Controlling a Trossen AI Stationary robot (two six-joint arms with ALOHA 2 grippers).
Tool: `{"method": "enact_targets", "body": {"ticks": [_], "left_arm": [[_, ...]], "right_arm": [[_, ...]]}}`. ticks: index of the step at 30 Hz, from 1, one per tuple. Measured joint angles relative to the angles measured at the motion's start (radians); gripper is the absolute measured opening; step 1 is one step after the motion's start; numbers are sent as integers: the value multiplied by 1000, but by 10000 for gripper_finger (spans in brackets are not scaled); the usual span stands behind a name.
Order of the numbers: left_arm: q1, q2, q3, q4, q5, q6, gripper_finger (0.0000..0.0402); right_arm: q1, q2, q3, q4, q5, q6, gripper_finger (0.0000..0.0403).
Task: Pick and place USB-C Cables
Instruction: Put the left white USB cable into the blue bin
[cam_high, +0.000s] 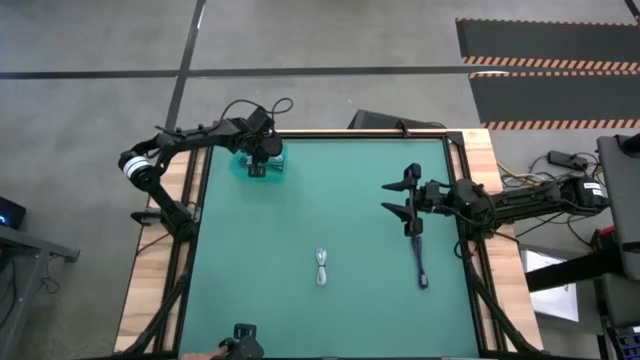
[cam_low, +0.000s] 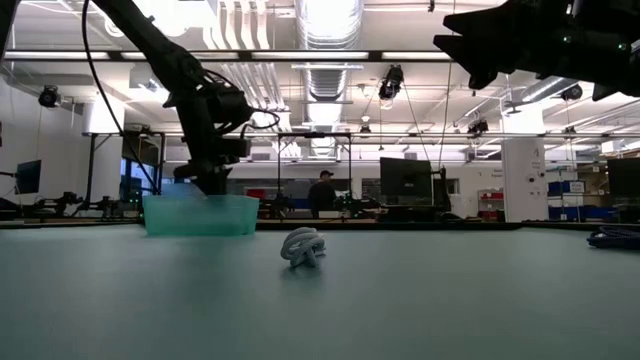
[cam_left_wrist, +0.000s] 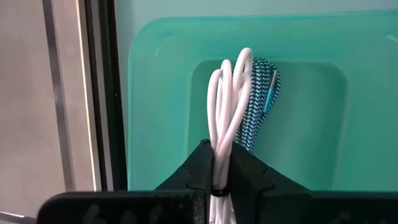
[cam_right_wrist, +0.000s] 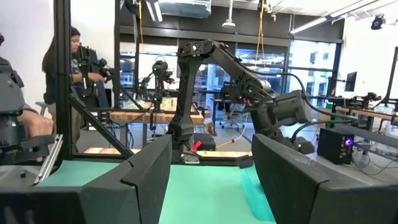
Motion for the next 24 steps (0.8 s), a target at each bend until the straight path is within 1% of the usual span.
{"method": "enact_targets", "body": {"ticks": [24], "left_arm": [[0, 0, -4, 2, -3, 5, 25]], "right_arm": [[0, 0, 0, -11, 1, 29, 215]]}}
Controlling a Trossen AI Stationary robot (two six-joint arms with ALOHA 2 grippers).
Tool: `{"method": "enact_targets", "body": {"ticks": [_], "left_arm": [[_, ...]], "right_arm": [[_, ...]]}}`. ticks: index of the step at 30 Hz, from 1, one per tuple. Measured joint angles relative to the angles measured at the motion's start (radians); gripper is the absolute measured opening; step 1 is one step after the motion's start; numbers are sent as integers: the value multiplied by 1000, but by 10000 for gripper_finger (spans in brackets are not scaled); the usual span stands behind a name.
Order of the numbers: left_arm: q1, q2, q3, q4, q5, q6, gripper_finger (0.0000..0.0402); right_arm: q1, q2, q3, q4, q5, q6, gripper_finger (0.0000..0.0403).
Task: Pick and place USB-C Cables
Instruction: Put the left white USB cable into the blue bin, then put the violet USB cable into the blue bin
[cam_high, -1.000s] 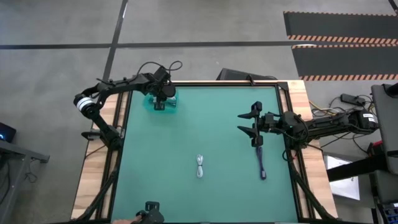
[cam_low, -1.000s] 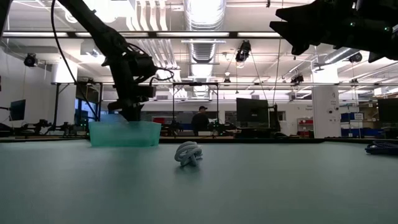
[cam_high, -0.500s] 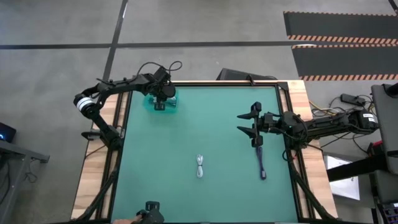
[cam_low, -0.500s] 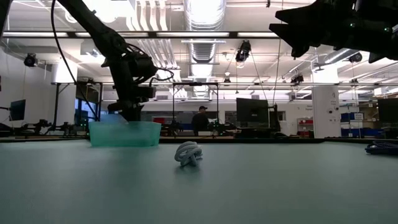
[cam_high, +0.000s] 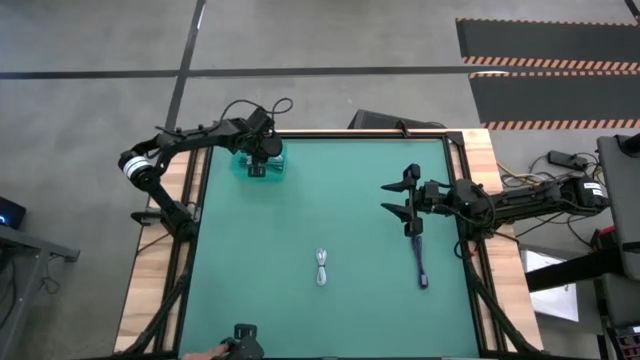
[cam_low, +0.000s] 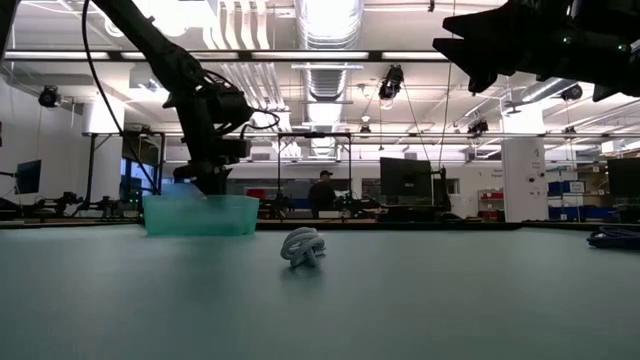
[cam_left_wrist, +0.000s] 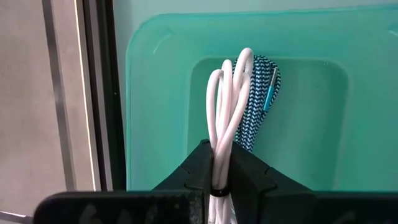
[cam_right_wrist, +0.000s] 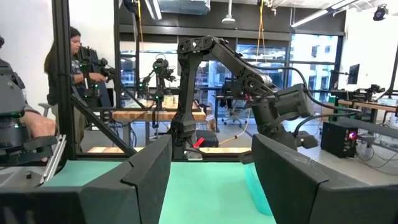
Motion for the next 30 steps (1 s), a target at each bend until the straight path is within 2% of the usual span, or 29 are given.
{"method": "enact_targets", "body": {"ticks": [14, 24, 30], "left_arm": [[0, 0, 0, 3, 0, -5, 30], [0, 0, 0, 3, 0, -6, 108], [-7, -25, 18, 1, -41, -18, 120]], "right_arm": [[0, 0, 0, 0, 0, 16, 215], [0, 0, 0, -1, 0, 94, 215], [0, 0, 0, -7, 15, 197, 215]]}}
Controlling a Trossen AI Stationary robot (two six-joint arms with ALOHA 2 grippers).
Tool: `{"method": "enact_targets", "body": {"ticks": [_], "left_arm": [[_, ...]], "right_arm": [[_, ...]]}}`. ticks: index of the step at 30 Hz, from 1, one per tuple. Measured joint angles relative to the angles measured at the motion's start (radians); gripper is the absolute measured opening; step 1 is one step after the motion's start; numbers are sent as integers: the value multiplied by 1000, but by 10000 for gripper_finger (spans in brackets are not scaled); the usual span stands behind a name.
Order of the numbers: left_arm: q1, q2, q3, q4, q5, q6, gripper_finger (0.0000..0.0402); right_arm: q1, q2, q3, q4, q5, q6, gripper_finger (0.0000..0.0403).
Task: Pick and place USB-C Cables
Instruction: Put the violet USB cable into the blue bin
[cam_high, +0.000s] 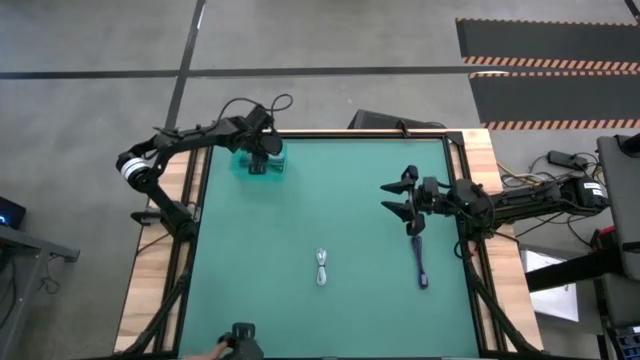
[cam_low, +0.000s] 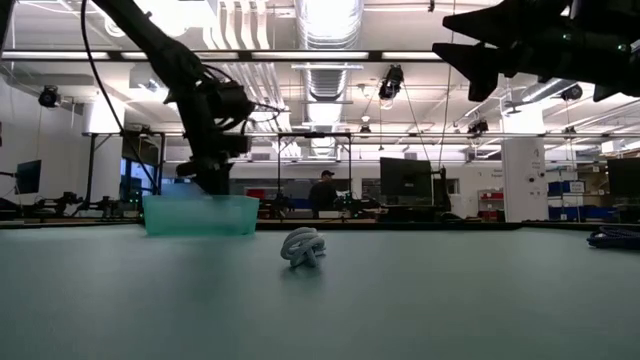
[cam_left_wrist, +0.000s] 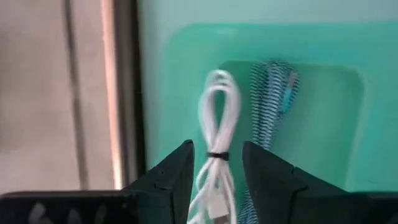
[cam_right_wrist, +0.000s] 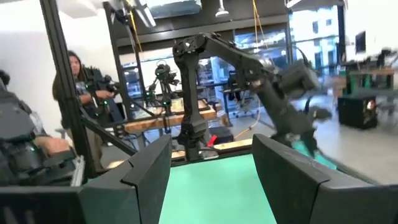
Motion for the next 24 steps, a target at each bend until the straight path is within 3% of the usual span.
{"method": "enact_targets", "body": {"ticks": [4, 11, 18, 24], "left_arm": [[-29, -62, 10, 2, -70, -130, 121], [-120, -242, -19, 38, -58, -364, 121], [-288, -431, -167, 299, -13, -600, 121], [-439, -545, -332, 551, -11, -688, 121]], "right_arm": [[0, 0, 0, -23, 43, 93, 215], [1, 0, 0, -69, 93, 196, 215], [2, 0, 0, -117, 137, 295, 215], [9, 0, 37, -247, 135, 360, 215]]}}
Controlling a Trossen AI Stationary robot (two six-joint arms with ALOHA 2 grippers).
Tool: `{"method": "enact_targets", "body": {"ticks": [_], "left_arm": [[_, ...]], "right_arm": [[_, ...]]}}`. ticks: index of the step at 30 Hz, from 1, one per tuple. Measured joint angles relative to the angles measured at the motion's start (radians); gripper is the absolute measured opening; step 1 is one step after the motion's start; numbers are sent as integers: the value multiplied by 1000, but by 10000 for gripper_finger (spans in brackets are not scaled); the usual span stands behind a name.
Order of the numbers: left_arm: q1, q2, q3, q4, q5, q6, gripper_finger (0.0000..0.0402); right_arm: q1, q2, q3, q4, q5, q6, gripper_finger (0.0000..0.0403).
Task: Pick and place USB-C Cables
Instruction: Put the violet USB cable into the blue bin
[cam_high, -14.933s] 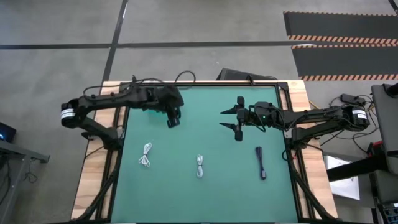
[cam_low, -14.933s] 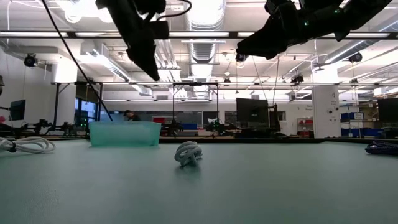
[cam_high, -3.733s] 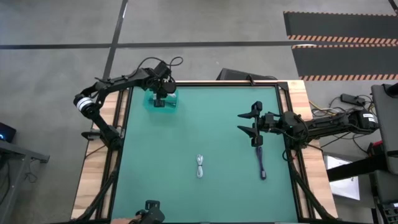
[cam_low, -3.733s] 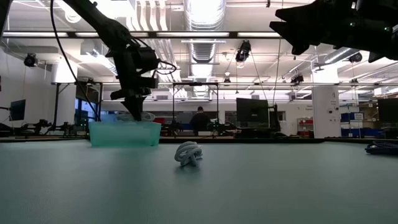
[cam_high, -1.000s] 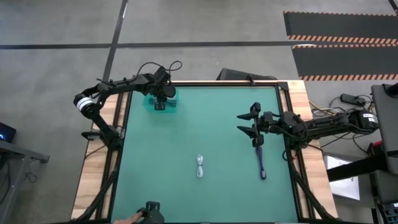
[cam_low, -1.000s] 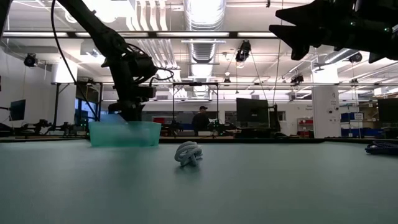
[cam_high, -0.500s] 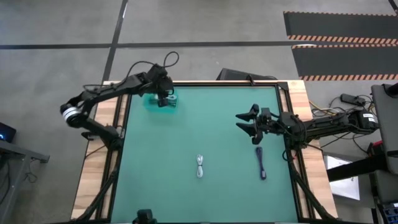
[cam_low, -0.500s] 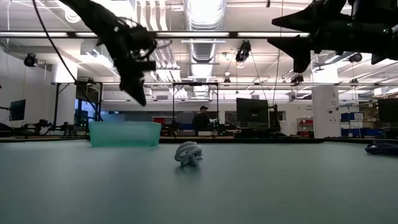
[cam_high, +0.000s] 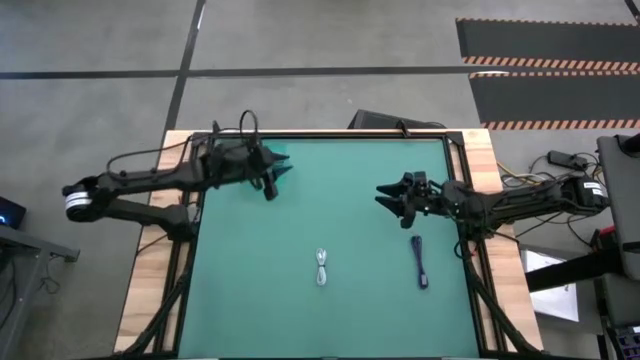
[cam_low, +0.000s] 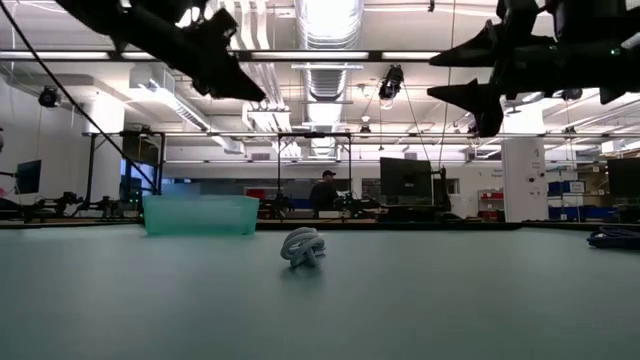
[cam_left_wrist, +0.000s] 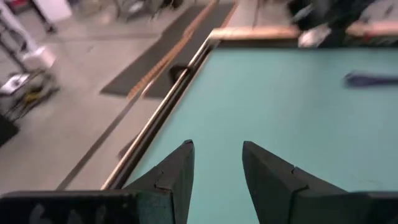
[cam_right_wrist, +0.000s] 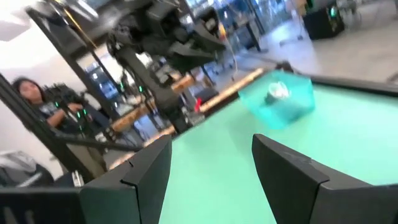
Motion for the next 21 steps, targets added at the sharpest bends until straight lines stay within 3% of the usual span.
{"method": "enact_targets", "body": {"ticks": [7, 12, 21], "left_arm": [[-109, -63, -130, 212, 0, -63, 121], [-139, -74, -159, 258, 0, -103, 121], [-140, -56, -159, 259, -2, -113, 121]], "right_arm": [[58, 2, 202, -479, -11, 9, 215], [96, 2, 341, -766, -11, 92, 215], [168, 2, 421, -924, -11, 267, 215]]}}
